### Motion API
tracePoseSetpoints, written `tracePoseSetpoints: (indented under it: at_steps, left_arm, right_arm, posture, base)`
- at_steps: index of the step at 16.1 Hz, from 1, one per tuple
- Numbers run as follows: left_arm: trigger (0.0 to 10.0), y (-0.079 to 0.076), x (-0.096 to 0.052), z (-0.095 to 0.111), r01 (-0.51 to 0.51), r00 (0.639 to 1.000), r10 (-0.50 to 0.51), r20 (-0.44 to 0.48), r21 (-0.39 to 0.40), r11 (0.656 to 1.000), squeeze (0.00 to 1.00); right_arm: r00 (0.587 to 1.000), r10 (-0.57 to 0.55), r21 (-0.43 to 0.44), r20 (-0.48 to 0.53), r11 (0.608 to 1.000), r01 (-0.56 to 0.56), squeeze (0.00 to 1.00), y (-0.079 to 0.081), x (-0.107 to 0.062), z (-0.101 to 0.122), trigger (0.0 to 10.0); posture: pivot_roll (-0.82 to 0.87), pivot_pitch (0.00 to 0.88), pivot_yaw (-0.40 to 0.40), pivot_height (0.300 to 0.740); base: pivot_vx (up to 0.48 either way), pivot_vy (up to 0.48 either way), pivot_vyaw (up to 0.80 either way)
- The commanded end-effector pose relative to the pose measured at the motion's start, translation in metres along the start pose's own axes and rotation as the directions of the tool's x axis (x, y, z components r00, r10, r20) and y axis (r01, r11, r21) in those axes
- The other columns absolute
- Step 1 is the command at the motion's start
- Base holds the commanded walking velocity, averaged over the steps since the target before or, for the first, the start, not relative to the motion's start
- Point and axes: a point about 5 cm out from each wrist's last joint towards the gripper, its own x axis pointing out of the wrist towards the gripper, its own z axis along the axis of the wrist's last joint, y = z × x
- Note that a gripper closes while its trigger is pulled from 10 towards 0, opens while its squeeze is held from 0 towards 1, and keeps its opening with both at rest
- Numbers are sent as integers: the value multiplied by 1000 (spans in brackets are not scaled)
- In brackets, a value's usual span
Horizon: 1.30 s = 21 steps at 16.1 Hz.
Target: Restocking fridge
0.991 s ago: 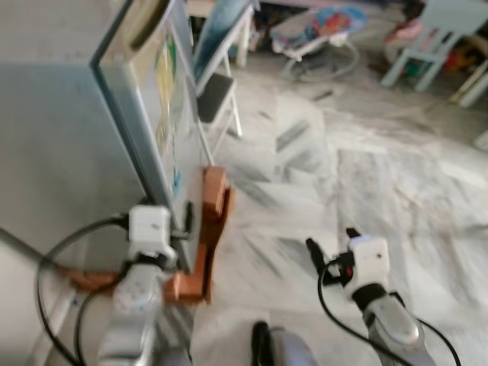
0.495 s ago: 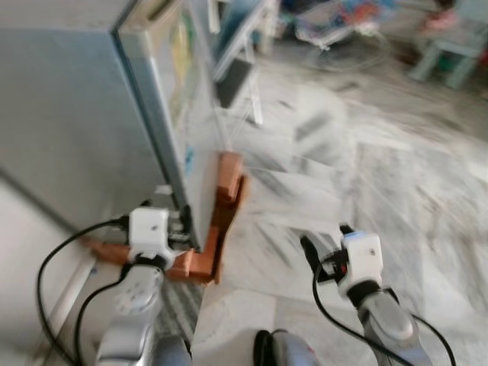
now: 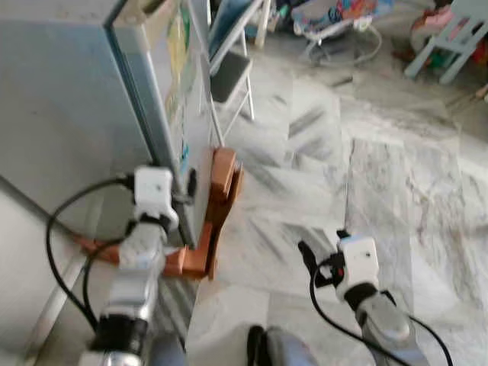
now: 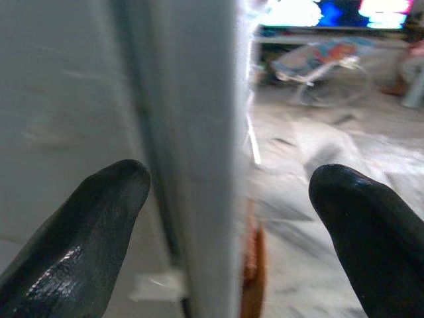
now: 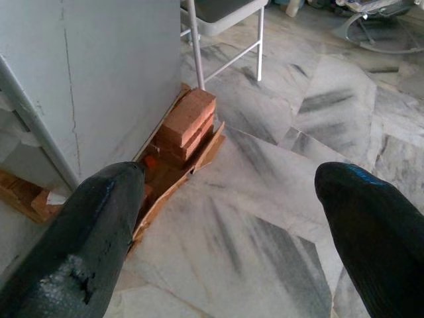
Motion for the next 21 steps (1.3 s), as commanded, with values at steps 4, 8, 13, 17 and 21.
tracePoseSetpoints:
  at_steps: [4,8,13,17,21]
  left_arm:
    - [10000,4,7,0,4,1000,-4,8,-2,1000,0]
    - [10000,-11,11,6,104,994,-104,42,-5,995,0]
    - [10000,-24,5,4,180,983,-179,45,-7,984,0]
    - [10000,-28,5,2,201,979,-200,36,-7,980,0]
    - [10000,-21,16,-3,147,989,-147,-13,2,989,0]
  right_arm:
    - [1000,-7,-4,-25,1000,7,0,-2,-2,-4,10000]
    - [1000,-9,-3,-28,1000,9,0,-1,-3,-4,10000]
    - [1000,-7,-2,-29,1000,7,0,-1,-2,-4,10000]
    - [1000,-6,-1,-29,1000,6,0,-1,-2,-5,10000]
    - [999,-8,2,-32,1000,8,0,0,-1,-5,10000]
  posture:
    - [56,157,-71,740]
    - [53,158,-68,740]
    - [54,160,-68,740]
    - [52,158,-64,740]
    - [51,157,-65,740]
  base:
    - [0,0,0]
    - [0,0,0]
    - [0,0,0]
    - [0,0,0]
    - [0,0,0]
